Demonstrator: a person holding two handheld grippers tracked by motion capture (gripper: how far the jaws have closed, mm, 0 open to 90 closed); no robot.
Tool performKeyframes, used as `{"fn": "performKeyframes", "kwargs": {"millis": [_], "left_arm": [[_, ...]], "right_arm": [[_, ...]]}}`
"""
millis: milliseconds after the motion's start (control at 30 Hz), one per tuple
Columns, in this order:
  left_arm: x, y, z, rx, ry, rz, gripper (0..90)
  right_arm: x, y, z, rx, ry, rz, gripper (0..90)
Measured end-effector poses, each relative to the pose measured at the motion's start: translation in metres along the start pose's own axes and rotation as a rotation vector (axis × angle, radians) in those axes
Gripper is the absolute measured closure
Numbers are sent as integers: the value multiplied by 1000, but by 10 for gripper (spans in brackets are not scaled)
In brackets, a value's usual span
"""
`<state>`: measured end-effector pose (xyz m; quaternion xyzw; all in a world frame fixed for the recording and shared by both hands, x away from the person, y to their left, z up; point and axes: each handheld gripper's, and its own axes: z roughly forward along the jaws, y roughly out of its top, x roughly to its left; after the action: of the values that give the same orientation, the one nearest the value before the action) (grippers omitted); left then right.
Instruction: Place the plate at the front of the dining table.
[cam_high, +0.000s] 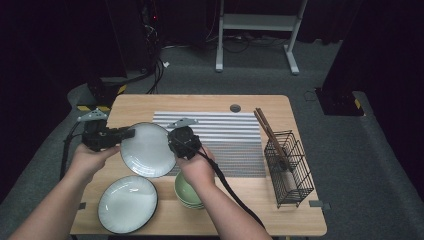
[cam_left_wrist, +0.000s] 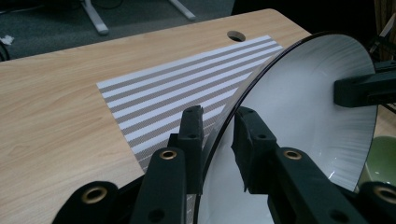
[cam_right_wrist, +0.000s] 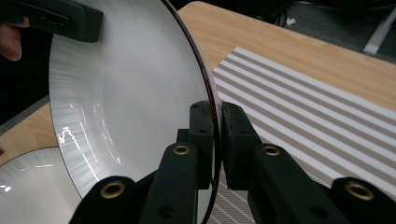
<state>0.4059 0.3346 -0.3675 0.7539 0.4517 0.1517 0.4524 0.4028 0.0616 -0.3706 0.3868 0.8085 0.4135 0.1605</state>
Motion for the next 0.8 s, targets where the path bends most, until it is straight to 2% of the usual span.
{"fn": "performKeyframes", "kwargs": {"millis": [133, 300, 400, 800], "left_arm": [[-4, 3, 8, -19, 5, 14, 734], [-9, 6, 15, -32, 3, 19, 739], [-14, 8, 24, -46, 0, 24, 744], [-25, 12, 53, -72, -32, 32, 756]], "right_arm": [[-7, 0, -2, -10, -21, -22, 836], [-16, -2, -4, -27, -34, -25, 833], [-26, -3, -6, -42, -38, -13, 830], [-53, -14, -14, -65, -68, 7, 828]]}}
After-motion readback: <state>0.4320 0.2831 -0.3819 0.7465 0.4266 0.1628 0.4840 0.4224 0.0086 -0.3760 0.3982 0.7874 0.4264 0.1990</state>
